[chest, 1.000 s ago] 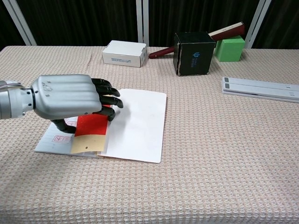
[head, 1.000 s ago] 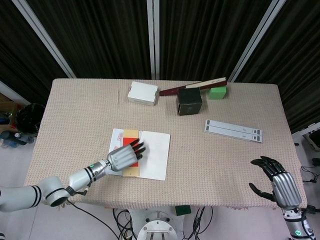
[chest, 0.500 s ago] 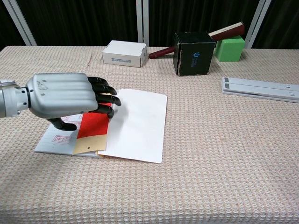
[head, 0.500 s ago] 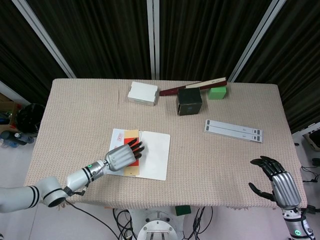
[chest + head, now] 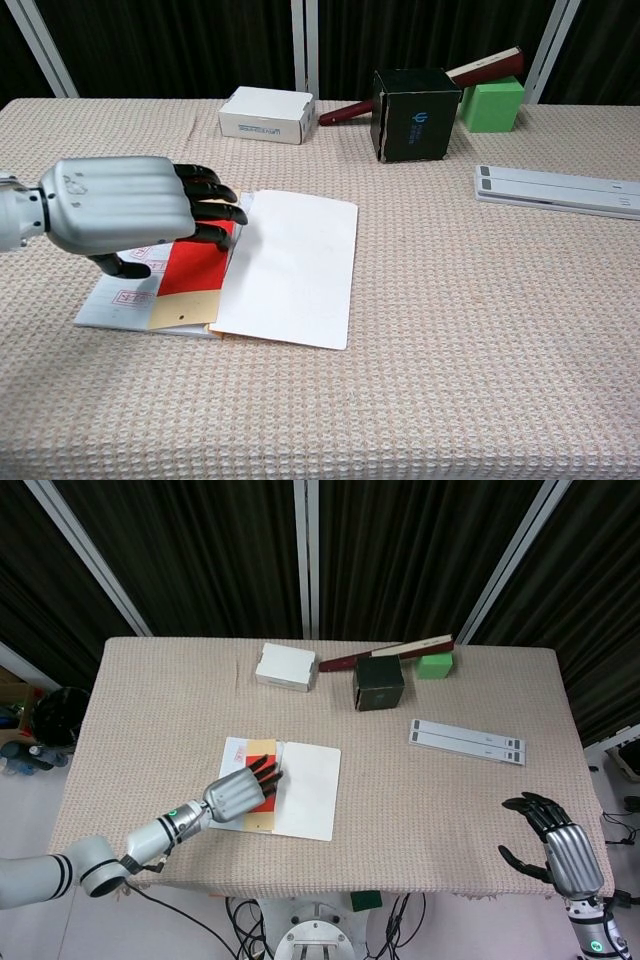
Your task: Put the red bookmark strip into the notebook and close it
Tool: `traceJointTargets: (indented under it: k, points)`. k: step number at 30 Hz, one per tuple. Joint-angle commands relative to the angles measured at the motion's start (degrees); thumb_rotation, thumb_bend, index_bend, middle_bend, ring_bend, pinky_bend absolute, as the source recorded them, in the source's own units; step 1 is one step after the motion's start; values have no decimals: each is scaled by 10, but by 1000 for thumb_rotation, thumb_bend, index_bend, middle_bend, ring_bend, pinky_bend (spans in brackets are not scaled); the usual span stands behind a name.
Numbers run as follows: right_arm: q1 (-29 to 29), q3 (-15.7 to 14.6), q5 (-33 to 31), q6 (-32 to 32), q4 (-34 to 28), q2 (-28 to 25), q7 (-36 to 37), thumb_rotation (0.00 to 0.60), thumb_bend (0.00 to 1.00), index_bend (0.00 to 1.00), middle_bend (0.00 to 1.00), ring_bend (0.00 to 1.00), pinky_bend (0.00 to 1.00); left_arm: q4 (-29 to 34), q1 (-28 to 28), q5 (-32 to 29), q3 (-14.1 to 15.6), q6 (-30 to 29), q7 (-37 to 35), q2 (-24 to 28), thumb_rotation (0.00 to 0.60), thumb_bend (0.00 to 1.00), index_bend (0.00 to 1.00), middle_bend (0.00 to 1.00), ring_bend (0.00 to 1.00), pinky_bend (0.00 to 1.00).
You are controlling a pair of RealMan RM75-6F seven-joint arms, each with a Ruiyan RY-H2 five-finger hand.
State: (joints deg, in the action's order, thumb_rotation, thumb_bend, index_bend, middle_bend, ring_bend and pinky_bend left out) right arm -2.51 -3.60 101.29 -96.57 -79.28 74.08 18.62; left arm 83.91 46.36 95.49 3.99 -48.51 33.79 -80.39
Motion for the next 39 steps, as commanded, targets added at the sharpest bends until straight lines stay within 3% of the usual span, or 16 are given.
traceJointTargets:
  k: [1, 25, 29, 33, 39]
  points:
    - [0, 0, 0, 1, -1, 0, -1, 600, 176, 290, 266, 168, 230, 1, -3, 2, 2, -5, 1, 3, 600, 210, 246, 92, 76, 133]
    - [3, 0, 4, -5, -9, 1, -11, 600, 176, 290, 266, 168, 230, -10, -34, 11, 16, -46, -18, 15, 600, 213, 252, 92, 76, 132]
    - [3, 0, 3, -3, -7, 3, -10, 600, 176, 290, 267, 168, 230, 30, -39, 7, 8, -69, -87, 26, 600, 320, 278, 92, 76, 132]
    - [2, 0, 4, -3, -7, 3, -10, 600, 176, 290, 266, 168, 231, 44, -34, 17, 2, -79, -132, 24, 600, 538, 356, 92, 73, 126]
    - [5, 0, 1, -6, -4, 2, -5, 600, 176, 290, 266, 168, 230, 41, -26, 18, 3, -56, -127, 8, 600, 593, 376, 92, 46, 105]
